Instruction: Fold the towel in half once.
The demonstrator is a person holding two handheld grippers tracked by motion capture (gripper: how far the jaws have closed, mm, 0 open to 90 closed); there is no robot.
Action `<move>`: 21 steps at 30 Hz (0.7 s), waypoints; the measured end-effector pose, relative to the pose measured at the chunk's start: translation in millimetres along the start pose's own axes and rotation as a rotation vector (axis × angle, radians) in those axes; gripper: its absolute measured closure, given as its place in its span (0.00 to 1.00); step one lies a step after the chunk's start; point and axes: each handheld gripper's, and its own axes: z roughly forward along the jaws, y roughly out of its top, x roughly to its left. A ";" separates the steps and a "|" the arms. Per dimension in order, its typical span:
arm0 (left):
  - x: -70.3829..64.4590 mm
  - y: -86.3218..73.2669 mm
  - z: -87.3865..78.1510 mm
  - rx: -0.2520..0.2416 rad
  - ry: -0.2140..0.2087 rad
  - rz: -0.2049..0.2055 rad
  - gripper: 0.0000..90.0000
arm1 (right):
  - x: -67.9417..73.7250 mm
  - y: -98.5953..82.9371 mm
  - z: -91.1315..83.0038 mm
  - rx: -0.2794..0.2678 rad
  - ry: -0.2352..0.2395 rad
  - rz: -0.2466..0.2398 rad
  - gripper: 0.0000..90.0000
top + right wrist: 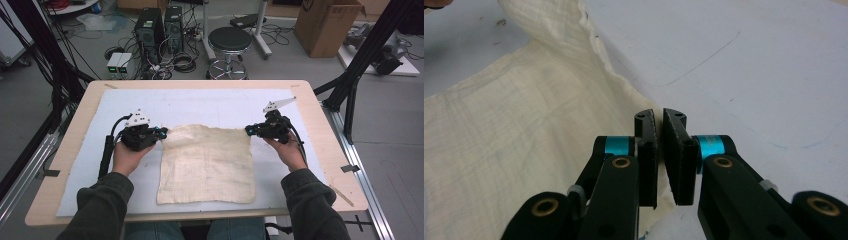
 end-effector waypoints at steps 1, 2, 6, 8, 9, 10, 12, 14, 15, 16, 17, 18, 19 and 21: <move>-1.2 -0.3 -0.9 0.008 0.000 0.009 0.97 | 1.0 -1.6 -0.8 -0.002 0.006 -0.004 0.94; -3.2 -0.4 -1.5 0.009 0.000 0.017 0.97 | 2.5 -2.4 -1.4 0.004 0.010 -0.002 0.94; -11.3 1.0 -5.2 0.019 -0.013 0.051 0.97 | 12.2 -4.9 -5.1 0.000 0.009 -0.029 0.94; -15.4 1.1 -5.6 0.038 -0.014 0.072 0.97 | 16.4 -6.6 -5.9 0.004 0.007 -0.047 0.94; -17.1 0.8 -5.9 0.051 -0.012 0.085 0.97 | 18.4 -7.9 -6.0 0.009 0.007 -0.040 0.94; -18.8 0.5 -6.7 0.062 -0.012 0.094 0.97 | 18.7 -9.5 -6.0 0.010 0.010 -0.048 0.94; -21.5 -1.2 -9.4 0.051 -0.014 0.103 0.97 | 20.5 -13.5 -6.4 0.015 0.011 -0.044 0.94; -23.4 -4.1 -11.9 0.055 -0.017 0.102 0.97 | 21.1 -17.5 -7.3 0.017 0.011 -0.049 0.94; -24.2 -5.9 -13.2 0.057 -0.015 0.107 0.97 | 22.4 -19.5 -8.2 0.022 0.011 -0.045 0.94; -25.1 -7.7 -14.3 0.058 -0.015 0.107 0.97 | 23.5 -21.1 -8.7 0.026 0.009 -0.045 0.94; -25.6 -9.2 -15.6 0.060 -0.019 0.113 0.97 | 24.8 -22.6 -9.5 0.025 0.007 -0.050 0.94; -26.6 -10.6 -17.0 0.061 -0.020 0.116 0.97 | 26.3 -24.1 -10.6 0.025 0.012 -0.047 0.94; -27.6 -11.8 -18.3 0.061 -0.021 0.118 0.97 | 27.2 -25.5 -11.4 0.023 0.013 -0.052 0.94; -30.0 -14.7 -21.6 0.055 -0.026 0.125 0.97 | 30.3 -28.6 -13.0 0.020 0.016 -0.052 0.94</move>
